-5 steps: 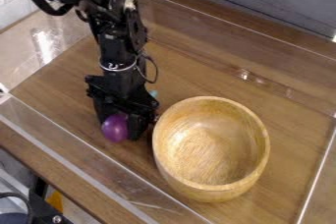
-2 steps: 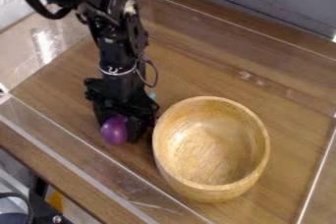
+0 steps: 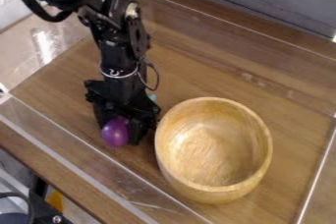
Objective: Put the purple eggplant in the brown bowl
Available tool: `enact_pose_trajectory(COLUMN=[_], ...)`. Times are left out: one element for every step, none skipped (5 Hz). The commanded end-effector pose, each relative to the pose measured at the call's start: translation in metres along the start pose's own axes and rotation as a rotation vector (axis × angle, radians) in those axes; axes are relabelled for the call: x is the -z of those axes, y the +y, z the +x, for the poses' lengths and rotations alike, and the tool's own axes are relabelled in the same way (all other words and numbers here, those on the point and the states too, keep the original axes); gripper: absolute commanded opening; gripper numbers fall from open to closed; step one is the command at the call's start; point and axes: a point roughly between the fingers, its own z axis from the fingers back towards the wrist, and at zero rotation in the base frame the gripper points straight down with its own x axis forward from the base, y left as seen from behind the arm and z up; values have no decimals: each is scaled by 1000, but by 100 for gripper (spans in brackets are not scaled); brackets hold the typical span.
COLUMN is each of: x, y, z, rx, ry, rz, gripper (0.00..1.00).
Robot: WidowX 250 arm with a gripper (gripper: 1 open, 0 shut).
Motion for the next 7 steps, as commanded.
enact_pose_trajectory(x=[-12,-15,-19,-23,-28,-32,-36], y=[-2,-3,-4,-5,-7,-9,-10], z=[4,2,1,0,0,-1,-2], rx=[7,9,12,15,18,21,25], ry=[-39,-39,-39,-38,-39,-39,-39], rz=[10,12,14,17,20,22,25], gripper=[0,0,0,0,0,0,0])
